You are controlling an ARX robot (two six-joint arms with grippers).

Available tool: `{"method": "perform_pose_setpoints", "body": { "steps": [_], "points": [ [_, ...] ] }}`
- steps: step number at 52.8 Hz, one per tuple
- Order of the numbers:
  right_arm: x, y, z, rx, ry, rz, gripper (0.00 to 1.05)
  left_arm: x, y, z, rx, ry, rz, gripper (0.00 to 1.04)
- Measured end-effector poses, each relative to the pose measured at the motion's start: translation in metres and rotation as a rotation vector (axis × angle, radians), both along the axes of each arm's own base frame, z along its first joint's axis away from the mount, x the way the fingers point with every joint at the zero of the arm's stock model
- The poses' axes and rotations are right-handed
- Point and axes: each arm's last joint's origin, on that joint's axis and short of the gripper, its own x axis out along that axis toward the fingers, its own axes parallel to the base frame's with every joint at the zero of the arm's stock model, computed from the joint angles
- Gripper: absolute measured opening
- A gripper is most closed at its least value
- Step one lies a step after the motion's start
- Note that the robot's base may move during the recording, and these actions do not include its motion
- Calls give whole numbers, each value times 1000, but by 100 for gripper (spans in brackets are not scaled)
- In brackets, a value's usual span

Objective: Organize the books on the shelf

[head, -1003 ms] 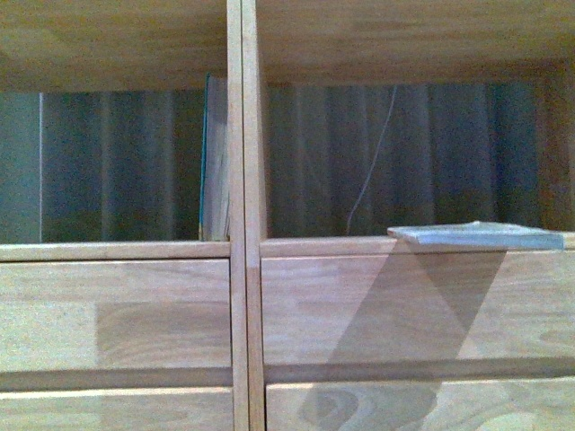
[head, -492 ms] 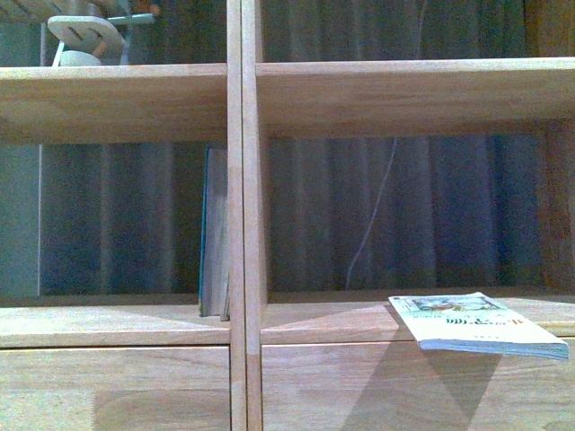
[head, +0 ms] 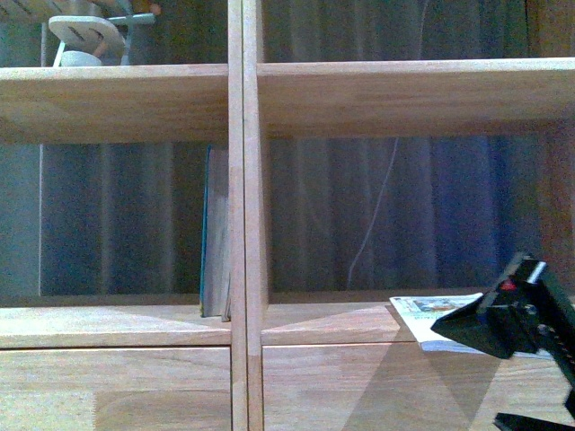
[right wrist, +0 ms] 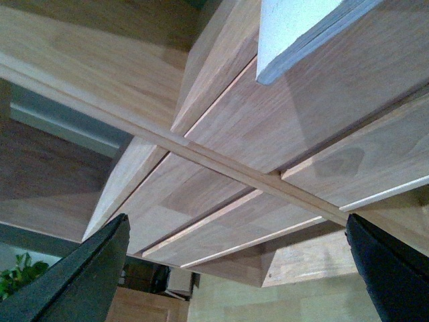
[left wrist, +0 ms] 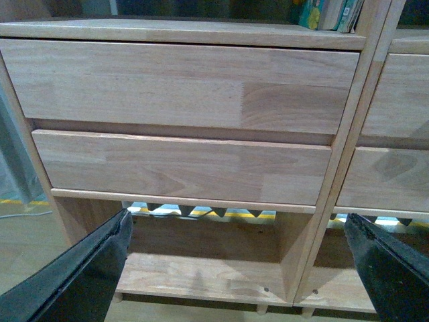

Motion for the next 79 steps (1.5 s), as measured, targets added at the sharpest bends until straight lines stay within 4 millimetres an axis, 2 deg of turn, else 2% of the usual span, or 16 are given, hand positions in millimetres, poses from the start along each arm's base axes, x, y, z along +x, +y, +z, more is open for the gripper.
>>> {"method": "perform_pose_setpoints", "body": {
  "steps": [7,17,25,38,45,54,65,70,73,79],
  "points": [
    [27,-3,3,32,12,-33,98,0,0,0,0,0,0,98],
    [65,-19,10,68,24,-114,98,0,0,0,0,0,0,98],
    [86,-28,14,100,40,-155,98,0,0,0,0,0,0,98],
    [118,-29,18,148,79,-195,98,0,0,0,0,0,0,98],
    [129,-30,19,145,82,-228,78,0,0,0,0,0,0,98],
    [131,-32,17,133,74,-236,54,0,0,0,0,0,0,98],
    [121,-33,2,132,65,-227,23,0,0,0,0,0,0,98],
    [111,-34,4,155,43,-208,10,0,0,0,0,0,0,98],
    [104,-34,7,160,28,-200,8,0,0,0,-9,-1,-21,98],
    [93,-36,13,172,5,-174,7,4,6,8,-161,-18,-204,98]
  ]
}}
